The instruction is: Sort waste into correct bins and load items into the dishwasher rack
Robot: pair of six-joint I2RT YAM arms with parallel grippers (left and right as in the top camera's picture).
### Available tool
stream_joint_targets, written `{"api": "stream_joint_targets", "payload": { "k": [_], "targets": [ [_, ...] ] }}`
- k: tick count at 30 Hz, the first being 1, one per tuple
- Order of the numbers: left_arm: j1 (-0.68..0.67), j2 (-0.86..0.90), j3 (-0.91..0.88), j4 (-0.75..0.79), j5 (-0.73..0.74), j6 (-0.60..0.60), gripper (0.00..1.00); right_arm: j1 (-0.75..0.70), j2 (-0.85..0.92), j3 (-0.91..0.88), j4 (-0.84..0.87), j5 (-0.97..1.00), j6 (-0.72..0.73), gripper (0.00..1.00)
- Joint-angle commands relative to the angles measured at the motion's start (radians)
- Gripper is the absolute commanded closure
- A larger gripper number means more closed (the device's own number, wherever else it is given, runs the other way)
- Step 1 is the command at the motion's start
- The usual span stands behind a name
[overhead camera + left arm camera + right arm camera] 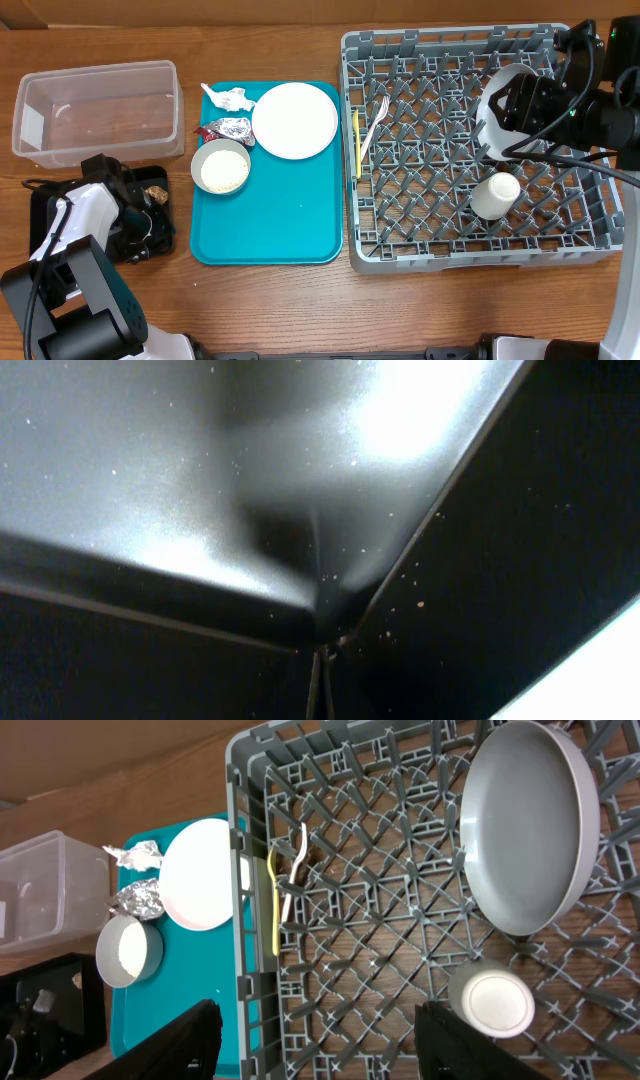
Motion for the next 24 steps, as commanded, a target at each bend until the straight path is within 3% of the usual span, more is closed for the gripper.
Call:
{"api": "stream_joint_targets", "payload": {
  "k": [1,6,14,20,21,24],
  "targets": [
    [-0.010,-0.011,-0.004,-0.019,0.017,0.016,0.96,0.004,-0.005,0.003,0.008,-0.005,0.000,0.34],
    [-0.010,-0.107,0.034,-0.092,0.006,0.016,0.96,0.004,-0.005,0.003,0.010,-0.005,0.000,0.34],
    [-0.034,-0.332,0.296,-0.318,0.031,0.016,0.93,0.004,-0.005,0.003,0.011,-0.005,0.000,0.33],
    [-0.190,-0.435,0.374,-0.249,0.149,0.097,0.89,0.004,-0.005,0.003,0.002,-0.006,0.000,0.28],
    [-0.242,-0.443,0.374,-0.214,0.157,0.131,0.87,0.004,-0.005,0.003,0.000,-0.006,0.001,0.27],
    [-0.371,-0.430,0.371,-0.130,0.149,0.199,0.60,0.004,-0.005,0.003,-0.002,-0.006,0.001,0.23]
  ]
}}
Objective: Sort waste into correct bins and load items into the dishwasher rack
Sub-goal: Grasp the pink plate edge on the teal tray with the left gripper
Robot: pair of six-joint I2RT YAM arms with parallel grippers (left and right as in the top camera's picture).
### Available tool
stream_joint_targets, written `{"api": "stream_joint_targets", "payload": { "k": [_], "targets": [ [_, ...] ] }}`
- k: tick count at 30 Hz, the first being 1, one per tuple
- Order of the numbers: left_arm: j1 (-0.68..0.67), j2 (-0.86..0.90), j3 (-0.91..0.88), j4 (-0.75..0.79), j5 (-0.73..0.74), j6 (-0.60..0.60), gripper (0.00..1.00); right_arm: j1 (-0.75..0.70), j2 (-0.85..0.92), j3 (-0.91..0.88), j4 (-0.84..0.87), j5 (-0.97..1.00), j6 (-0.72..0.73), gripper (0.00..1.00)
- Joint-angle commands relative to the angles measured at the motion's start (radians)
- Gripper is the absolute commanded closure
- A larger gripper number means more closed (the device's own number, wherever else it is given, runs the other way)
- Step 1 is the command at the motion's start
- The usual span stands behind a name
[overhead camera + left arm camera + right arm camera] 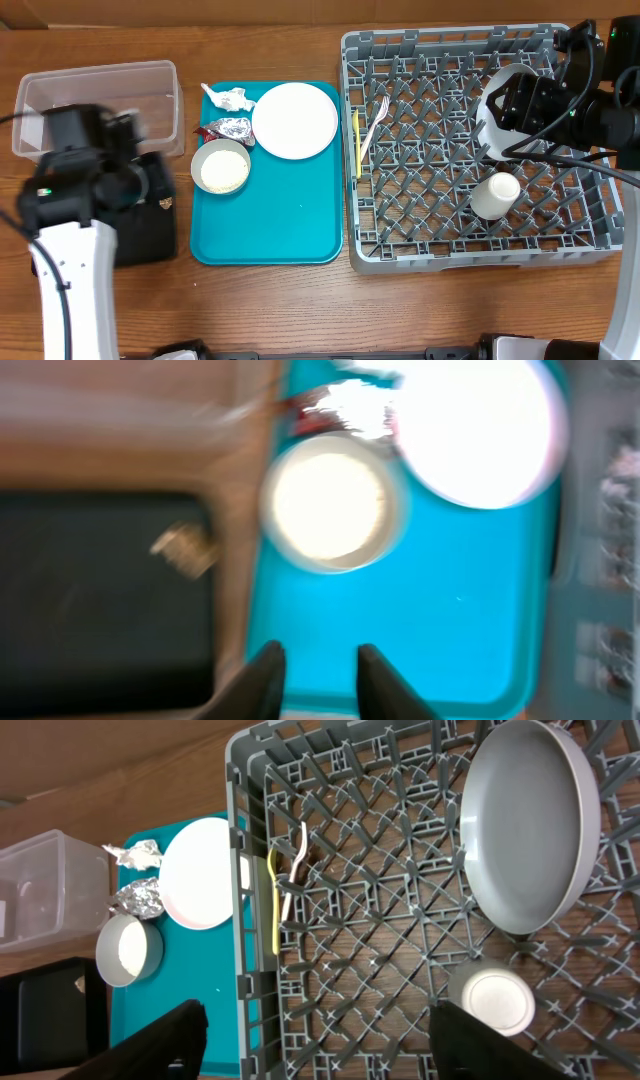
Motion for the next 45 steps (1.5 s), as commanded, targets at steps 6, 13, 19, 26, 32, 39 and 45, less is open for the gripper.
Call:
{"api": "stream_joint_targets", "payload": {
  "k": [6,13,19,26,32,39,45],
  "targets": [
    [-0.274,0.156,0.011,0.220,0.058,0.103,0.44,0.003,-0.006,0.003,-0.008,-0.009,0.001,0.20],
    [-0.353,0.415,0.012,0.412,0.071,-0.385,0.67,0.003,-0.006,0.003,-0.017,-0.009,0.001,0.19],
    [-0.376,0.488,0.012,0.504,-0.008,-0.622,0.68,0.003,-0.006,0.002,-0.024,-0.010,0.001,0.19],
    [-0.384,0.504,0.011,0.633,0.063,-0.613,0.00,0.003,-0.006,-0.029,-0.022,-0.009,0.001,0.19],
    [-0.384,0.564,0.012,0.513,-0.032,-0.886,0.26,0.003,-0.005,-0.030,-0.014,-0.009,0.001,0.19],
    [-0.426,0.599,0.086,0.474,-0.013,-0.916,0.38,0.003,-0.005,-0.030,-0.016,-0.010,0.001,0.19],
    [-0.441,0.613,0.367,0.250,-0.092,-0.932,0.37,0.003,-0.005,-0.030,-0.016,-0.010,0.001,0.19]
  ]
}}
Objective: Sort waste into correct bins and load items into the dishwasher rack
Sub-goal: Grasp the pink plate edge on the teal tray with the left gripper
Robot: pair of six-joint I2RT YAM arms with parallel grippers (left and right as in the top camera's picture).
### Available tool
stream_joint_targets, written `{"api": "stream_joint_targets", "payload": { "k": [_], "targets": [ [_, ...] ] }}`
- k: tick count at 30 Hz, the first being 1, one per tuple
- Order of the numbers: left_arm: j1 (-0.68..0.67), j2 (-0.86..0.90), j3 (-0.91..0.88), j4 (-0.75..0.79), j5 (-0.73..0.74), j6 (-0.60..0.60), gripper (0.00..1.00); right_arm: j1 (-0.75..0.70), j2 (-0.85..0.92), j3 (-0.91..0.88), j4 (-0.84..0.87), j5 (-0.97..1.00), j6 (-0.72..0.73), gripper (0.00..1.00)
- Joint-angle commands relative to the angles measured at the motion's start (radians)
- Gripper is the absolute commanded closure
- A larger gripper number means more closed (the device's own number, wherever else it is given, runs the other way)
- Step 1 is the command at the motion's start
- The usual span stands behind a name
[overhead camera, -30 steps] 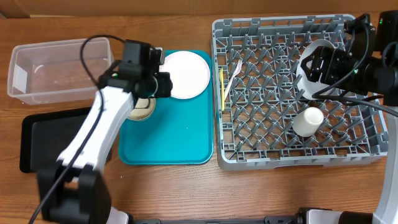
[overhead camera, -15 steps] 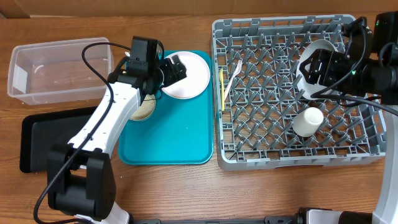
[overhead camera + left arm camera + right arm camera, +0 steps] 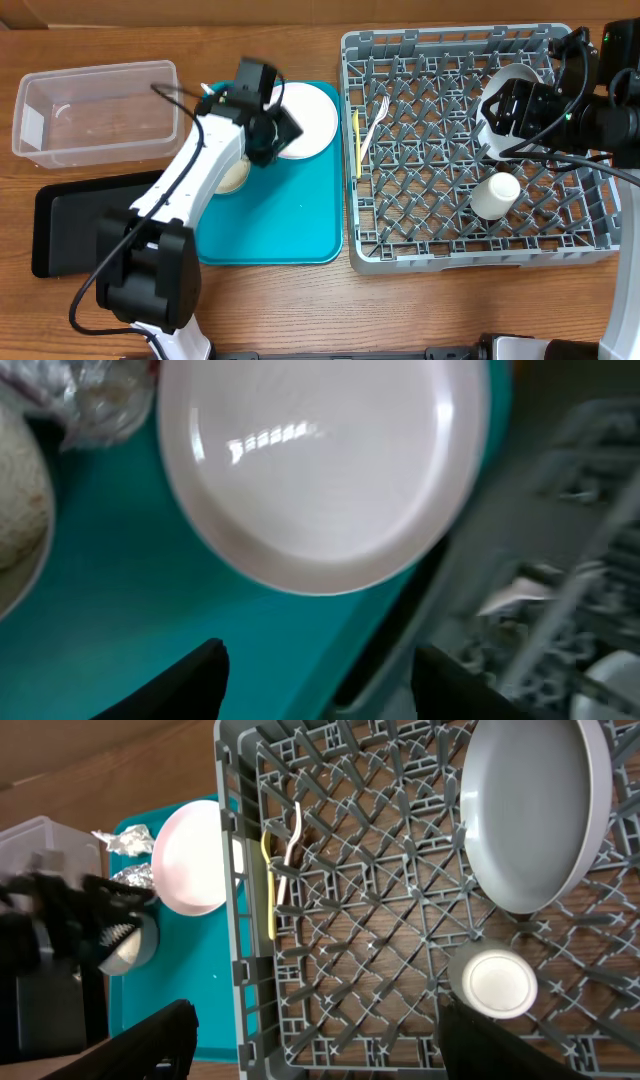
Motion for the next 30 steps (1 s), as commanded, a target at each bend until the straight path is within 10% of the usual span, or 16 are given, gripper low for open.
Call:
{"api": "stream_joint_targets", "payload": {
  "k": [1,30],
  "targets": [
    [0.000,0.021,0.212,-0.064,-0.071,-0.028,0.37,0.004,-0.005,-0.002,0.005,-0.009,0.001,0.19],
    [0.013,0.349,0.314,-0.305,-0.148,-0.198,0.46,0.004,-0.005,-0.002,-0.010,-0.008,0.001,0.19]
  ]
}}
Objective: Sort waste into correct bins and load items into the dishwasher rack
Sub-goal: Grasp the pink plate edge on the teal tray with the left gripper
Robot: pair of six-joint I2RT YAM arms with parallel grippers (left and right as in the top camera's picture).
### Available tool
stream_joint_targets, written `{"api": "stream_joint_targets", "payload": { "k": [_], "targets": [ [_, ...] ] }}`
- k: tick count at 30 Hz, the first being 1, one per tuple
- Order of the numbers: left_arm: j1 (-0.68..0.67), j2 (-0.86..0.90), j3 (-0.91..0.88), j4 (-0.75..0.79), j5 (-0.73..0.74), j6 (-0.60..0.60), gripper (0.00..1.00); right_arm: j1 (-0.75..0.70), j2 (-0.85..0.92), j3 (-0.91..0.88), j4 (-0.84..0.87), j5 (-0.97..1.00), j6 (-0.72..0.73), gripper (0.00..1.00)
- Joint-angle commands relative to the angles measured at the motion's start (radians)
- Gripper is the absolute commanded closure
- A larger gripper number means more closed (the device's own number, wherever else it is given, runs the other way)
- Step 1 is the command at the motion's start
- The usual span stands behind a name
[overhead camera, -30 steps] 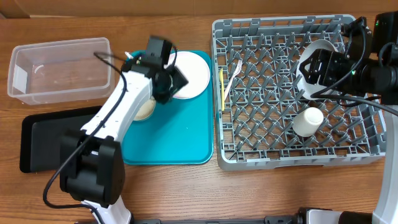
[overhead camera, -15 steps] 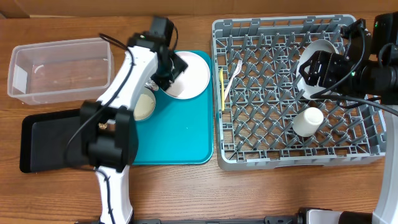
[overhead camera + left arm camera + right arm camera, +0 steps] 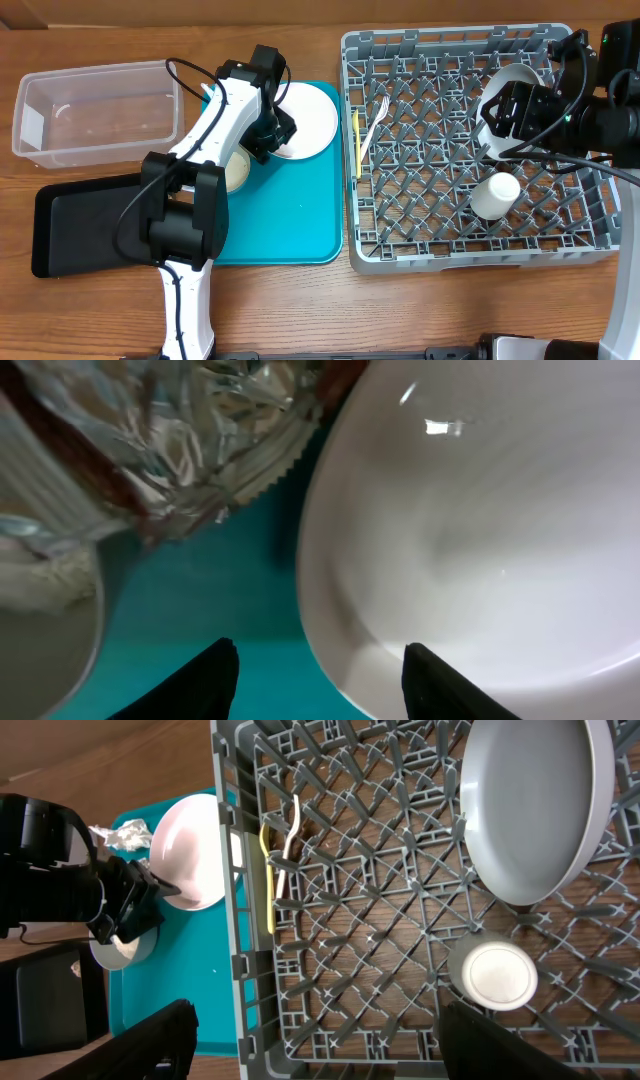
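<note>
A white plate (image 3: 305, 118) lies at the back right of the teal tray (image 3: 290, 225). My left gripper (image 3: 320, 680) is open and low over the plate's (image 3: 480, 530) left rim. One finger is over the tray and the other over the plate. Crumpled foil (image 3: 200, 440) and a bowl of white food (image 3: 40, 600) lie just beside it. My right gripper (image 3: 315, 1010) hangs open and empty above the grey dish rack (image 3: 230, 860). The rack holds a grey plate (image 3: 535, 810), a white cup (image 3: 492, 973), a fork (image 3: 292, 845) and a yellow utensil (image 3: 270, 885).
A clear plastic bin (image 3: 95, 110) stands at the back left. A black bin (image 3: 85, 220) sits in front of it. Another foil scrap (image 3: 228, 97) lies at the tray's back left corner. My left arm stretches across the tray's left side, partly covering the bowl.
My left gripper has come down from above the white plate to just over its left rim, next to the foil. Its jaws are still open. The right arm has not moved.
My left gripper was down inside the black bin. Then it was above that bin, with a small scrap lying in it. After that it was open over the white plate, and now it sits low at the plate's rim. The right gripper stayed open over the rack.
</note>
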Motion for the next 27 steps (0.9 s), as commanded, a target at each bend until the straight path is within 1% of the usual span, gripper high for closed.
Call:
{"api": "stream_joint_targets", "payload": {
  "k": [1,4,5,8,11,15,16,17,19,20,21,22,23,25,27],
  "targets": [
    [-0.008,-0.018,-0.015,0.032,-0.059,-0.051,0.48,0.004,-0.005,-0.001,0.005,-0.008,0.001,0.19],
    [-0.009,-0.018,-0.022,0.063,-0.058,-0.051,0.60,0.004,-0.005,-0.001,0.005,-0.008,0.001,0.19],
    [-0.009,-0.018,-0.023,0.064,-0.059,-0.050,0.62,0.004,-0.005,-0.001,0.005,-0.008,0.001,0.19],
    [-0.013,-0.014,-0.026,0.053,-0.080,-0.039,0.62,0.004,-0.005,-0.001,0.005,-0.008,0.001,0.19],
    [-0.021,0.002,-0.026,0.032,-0.085,-0.039,0.57,0.004,-0.005,-0.001,0.005,-0.008,0.001,0.19],
    [-0.025,0.038,-0.026,0.024,-0.085,-0.039,0.57,0.004,-0.005,-0.001,0.003,-0.008,0.001,0.19],
    [-0.025,0.042,-0.026,0.024,-0.085,-0.039,0.58,0.004,-0.005,-0.001,0.002,-0.008,0.001,0.19],
    [-0.025,0.047,-0.026,0.025,-0.082,-0.039,0.61,0.004,-0.005,-0.001,0.001,-0.008,0.001,0.19],
    [-0.025,0.049,-0.026,0.029,-0.076,-0.039,0.73,0.004,-0.005,-0.001,-0.002,-0.008,0.001,0.19],
    [-0.025,0.048,-0.026,0.031,-0.076,-0.039,0.76,0.004,-0.005,-0.001,-0.002,-0.008,0.001,0.19],
    [-0.025,0.048,-0.024,0.031,-0.074,-0.039,0.82,0.004,-0.005,-0.001,-0.002,-0.008,0.001,0.19],
    [-0.025,0.048,-0.024,0.030,-0.074,-0.039,0.85,0.004,-0.005,-0.001,-0.002,-0.008,0.001,0.19],
    [-0.025,0.048,-0.024,0.029,-0.074,-0.030,0.90,0.004,-0.005,-0.001,-0.002,-0.008,0.001,0.19],
    [-0.025,0.047,-0.024,0.028,-0.068,-0.014,0.96,0.004,-0.005,-0.001,-0.002,-0.008,0.001,0.19],
    [-0.024,0.040,-0.024,0.017,-0.064,-0.012,0.96,0.004,-0.005,-0.001,-0.001,-0.008,0.001,0.19]
  ]
}}
